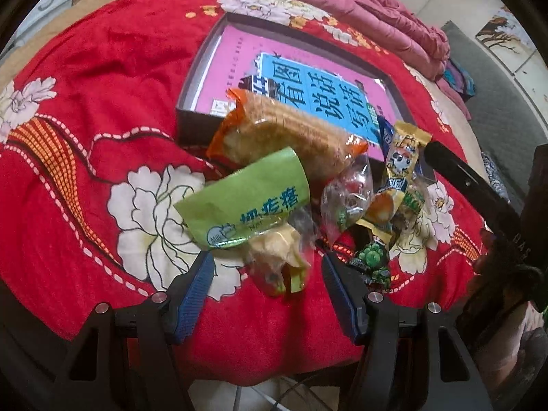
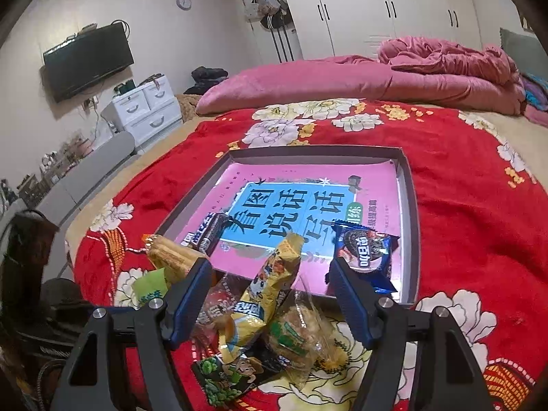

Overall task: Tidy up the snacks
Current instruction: 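Grasp the green milk-candy bag with the left tool while the right tool grasps the yellow stick snack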

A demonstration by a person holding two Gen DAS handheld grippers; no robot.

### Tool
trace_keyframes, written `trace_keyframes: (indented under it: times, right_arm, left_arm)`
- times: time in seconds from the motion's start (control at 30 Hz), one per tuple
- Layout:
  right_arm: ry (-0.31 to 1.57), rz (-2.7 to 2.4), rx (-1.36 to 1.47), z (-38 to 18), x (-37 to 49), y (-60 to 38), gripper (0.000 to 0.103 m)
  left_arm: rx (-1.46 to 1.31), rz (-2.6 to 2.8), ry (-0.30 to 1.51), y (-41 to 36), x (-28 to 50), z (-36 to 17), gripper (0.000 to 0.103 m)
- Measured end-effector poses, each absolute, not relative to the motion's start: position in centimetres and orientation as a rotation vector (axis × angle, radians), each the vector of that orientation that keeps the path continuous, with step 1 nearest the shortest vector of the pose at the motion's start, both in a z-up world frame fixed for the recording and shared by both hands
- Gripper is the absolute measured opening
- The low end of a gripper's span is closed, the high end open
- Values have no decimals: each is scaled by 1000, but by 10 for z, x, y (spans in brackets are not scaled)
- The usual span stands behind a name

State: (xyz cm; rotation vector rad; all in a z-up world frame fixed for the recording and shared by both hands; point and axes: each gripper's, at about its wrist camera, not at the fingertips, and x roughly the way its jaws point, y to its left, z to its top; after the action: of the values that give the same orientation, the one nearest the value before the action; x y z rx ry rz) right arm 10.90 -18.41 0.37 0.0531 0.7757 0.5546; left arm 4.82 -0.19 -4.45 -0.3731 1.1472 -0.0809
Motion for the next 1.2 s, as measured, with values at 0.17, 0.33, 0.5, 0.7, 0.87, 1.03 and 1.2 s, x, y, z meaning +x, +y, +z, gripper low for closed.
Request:
trace_keyframes:
  times: [0.17, 0.33, 0.5, 0.7, 0.87, 1.03, 1.2]
  right_arm:
    - [793, 554, 68, -1, 115, -184, 61]
    - [801, 576, 66, -3, 117, -179, 55]
    - [802, 603, 31, -4, 113, -168, 52]
    - [854, 609, -2, -16, 111, -156, 48]
    - [892, 612, 10, -24, 116, -154, 33]
    - [898, 617, 12, -26, 117, -152, 29]
    - [887, 602, -23, -25, 114, -147, 26]
  left_arm:
    - [-370, -75, 1156, -4, 49, -49, 67]
    - [-369, -67, 1158, -4, 49, -51, 67]
    - [-368, -57, 1157, -3, 51, -53, 67]
    - [-366, -53, 1149, -4, 53, -53, 67]
    - [-379, -54, 1148, -3, 54, -54, 67]
    - [-386, -53, 1145, -3, 55, -55, 67]
    - [-396, -50, 1139, -2, 56, -55, 66]
